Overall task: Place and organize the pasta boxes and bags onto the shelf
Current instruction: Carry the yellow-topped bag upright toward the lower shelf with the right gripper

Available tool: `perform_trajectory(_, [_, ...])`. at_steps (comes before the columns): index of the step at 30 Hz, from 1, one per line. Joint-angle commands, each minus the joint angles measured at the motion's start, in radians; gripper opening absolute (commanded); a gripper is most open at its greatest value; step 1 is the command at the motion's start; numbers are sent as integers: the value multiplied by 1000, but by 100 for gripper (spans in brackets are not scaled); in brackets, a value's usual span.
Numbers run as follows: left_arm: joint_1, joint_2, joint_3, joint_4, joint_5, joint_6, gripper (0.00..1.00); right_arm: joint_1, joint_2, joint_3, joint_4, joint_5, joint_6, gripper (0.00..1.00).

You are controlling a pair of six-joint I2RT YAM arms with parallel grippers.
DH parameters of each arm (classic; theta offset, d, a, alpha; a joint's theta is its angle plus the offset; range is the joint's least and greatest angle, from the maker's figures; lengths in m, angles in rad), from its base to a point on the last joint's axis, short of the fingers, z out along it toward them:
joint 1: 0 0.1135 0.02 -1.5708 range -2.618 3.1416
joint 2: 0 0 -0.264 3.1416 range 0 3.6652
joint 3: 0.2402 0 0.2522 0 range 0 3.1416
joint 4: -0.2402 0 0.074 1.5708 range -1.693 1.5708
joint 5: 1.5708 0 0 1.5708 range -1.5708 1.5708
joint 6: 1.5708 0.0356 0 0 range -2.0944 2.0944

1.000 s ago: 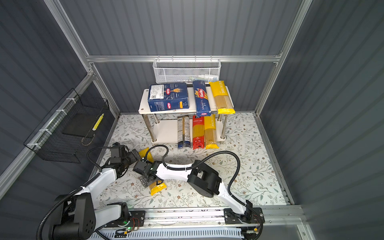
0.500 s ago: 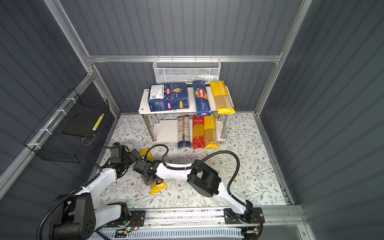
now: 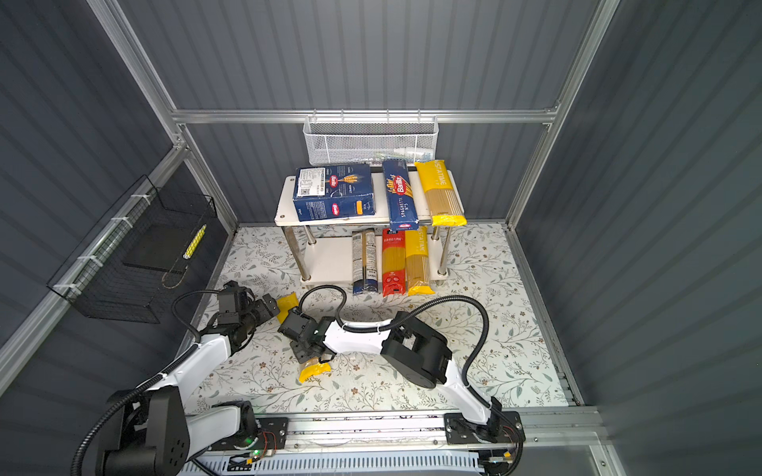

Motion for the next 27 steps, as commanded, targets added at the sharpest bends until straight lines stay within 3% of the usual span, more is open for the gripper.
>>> perform_trajectory(1, [8, -9, -12, 10, 6, 0, 100, 5, -4, -62, -36, -55, 14, 49])
perform_trajectory(12, [8, -10, -14, 17, 14, 9, 100, 0, -92, -184, 67, -57, 52, 33])
perform_trajectory(27, [8, -12, -17, 13, -3, 12, 100, -13, -280, -352, 180, -22, 127, 19])
